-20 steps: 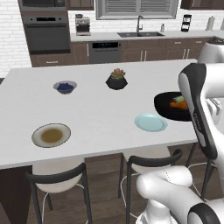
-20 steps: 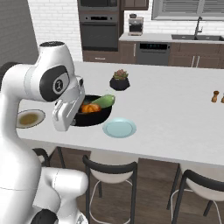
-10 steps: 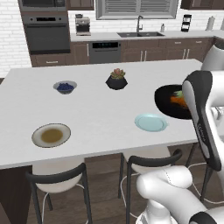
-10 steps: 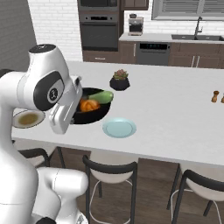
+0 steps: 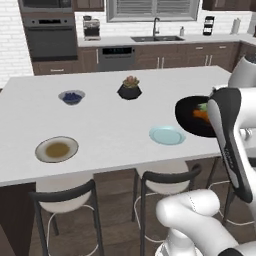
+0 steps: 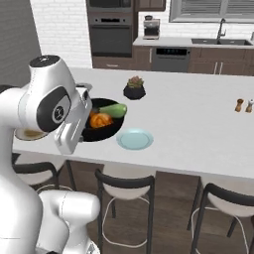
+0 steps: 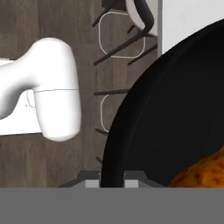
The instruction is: Pick the chicken drumstick and corn from their plates and place them in the bowl. Then put the bowl in the fridge.
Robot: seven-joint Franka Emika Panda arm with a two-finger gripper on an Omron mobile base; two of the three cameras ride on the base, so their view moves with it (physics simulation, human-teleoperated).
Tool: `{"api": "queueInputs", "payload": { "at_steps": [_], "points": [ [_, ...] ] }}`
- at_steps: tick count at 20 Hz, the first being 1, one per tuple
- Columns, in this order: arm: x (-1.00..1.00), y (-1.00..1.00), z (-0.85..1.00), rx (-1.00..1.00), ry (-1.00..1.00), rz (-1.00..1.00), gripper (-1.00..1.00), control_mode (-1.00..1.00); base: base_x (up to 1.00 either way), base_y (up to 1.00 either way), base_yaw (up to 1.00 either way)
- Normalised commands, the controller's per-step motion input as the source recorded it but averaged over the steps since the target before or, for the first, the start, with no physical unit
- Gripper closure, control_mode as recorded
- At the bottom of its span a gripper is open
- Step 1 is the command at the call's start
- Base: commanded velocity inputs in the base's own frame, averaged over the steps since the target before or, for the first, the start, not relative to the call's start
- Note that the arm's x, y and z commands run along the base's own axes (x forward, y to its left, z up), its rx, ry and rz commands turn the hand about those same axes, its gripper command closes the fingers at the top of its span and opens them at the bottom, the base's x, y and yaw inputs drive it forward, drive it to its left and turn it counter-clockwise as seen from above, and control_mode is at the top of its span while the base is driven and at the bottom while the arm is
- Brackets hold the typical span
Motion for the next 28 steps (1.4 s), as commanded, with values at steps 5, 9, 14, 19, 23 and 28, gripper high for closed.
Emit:
{"api": "queueInputs", "payload": {
  "at_steps": [5,9,14,19,23,28],
  "points": [
    [0.00,0.00,0.00,0.00,0.00,0.00,1.00,1.00,-0.96,-0.66,-0.38],
    [0.00,0.00,0.00,0.00,0.00,0.00,1.00,1.00,-0.46,-0.44,-0.71],
    [0.00,0.00,0.00,0.00,0.00,0.00,1.00,1.00,-0.06,-0.04,-0.93],
    [0.00,0.00,0.00,0.00,0.00,0.00,1.00,1.00,0.00,0.00,-0.99],
    [0.00,0.00,0.00,0.00,0.00,0.00,1.00,1.00,0.03,0.00,-0.92],
    [0.00,0.00,0.00,0.00,0.00,0.00,1.00,1.00,0.85,0.17,-0.36]
  ]
}}
